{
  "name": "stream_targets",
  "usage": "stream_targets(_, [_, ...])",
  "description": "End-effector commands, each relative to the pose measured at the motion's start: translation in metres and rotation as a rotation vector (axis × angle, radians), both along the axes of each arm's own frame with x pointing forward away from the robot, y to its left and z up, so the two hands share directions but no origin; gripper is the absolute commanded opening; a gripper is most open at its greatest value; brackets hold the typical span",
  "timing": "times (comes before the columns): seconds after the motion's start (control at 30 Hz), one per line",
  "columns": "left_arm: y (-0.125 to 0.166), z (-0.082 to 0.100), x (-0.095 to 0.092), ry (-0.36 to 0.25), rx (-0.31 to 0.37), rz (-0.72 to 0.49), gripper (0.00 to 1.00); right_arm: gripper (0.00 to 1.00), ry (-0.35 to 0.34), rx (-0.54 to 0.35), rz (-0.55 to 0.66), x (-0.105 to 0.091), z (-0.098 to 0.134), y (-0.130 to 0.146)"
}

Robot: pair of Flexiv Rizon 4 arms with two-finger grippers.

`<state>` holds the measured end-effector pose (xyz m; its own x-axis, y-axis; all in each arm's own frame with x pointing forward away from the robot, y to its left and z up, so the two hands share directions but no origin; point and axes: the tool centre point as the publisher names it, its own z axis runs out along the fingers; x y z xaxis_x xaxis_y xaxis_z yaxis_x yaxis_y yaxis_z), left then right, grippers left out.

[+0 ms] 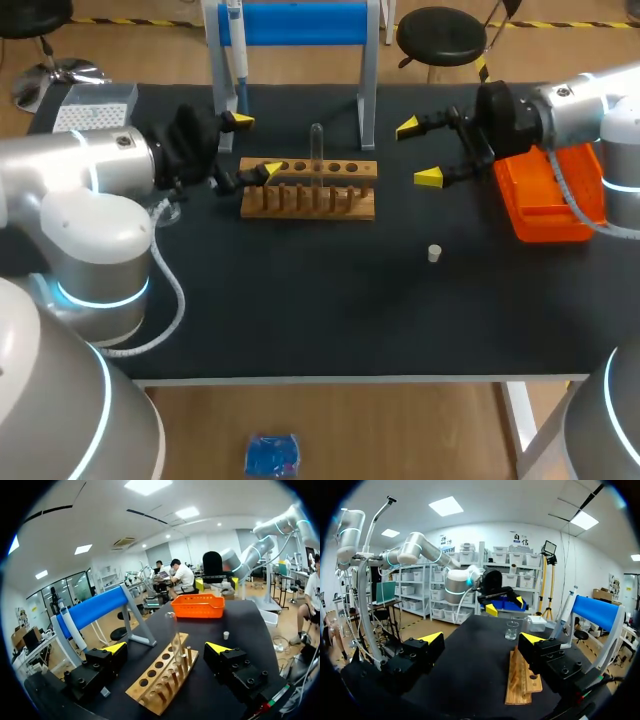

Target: Invert the test tube, pick up the pipette, mount the tip to pipette, aspirate from beaker and dispense into the tube, eject the tip, return the pipette, and cap with the stopper.

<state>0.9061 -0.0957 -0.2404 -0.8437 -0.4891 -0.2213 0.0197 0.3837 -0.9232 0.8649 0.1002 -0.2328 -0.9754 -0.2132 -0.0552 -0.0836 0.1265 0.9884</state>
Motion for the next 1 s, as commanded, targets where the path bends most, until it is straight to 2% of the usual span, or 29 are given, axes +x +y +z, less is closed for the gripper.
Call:
stream_targets(0.03, [0.004,-0.002,-0.004,-0.048,-0.078,-0.025,1.0,1.0,0.0,0.0,0.002,0.001,0.0,0.0])
stream_targets(0.5, [0.007,-0.003,-0.008,-0.041,-0.061,0.002,1.0,1.0,0.0,0.0,0.002,0.001,0.0,0.0])
stream_targets(0.57, [0.007,-0.003,-0.008,-0.041,-0.061,0.002,1.0,1.0,-0.016,-0.019,0.007,0.009,0.002,0.002])
stream_targets(0.77, [0.007,-0.003,-0.008,-0.041,-0.061,0.002,1.0,1.0,-0.021,-0.044,0.025,0.024,0.0,0.03])
stream_targets(0.8, [0.007,-0.003,-0.008,-0.041,-0.061,0.002,1.0,1.0,0.003,-0.038,0.022,0.027,-0.002,0.035])
stream_targets(1.0, [0.007,-0.003,-0.008,-0.041,-0.061,0.002,1.0,1.0,0.029,-0.008,0.028,0.038,-0.015,0.066])
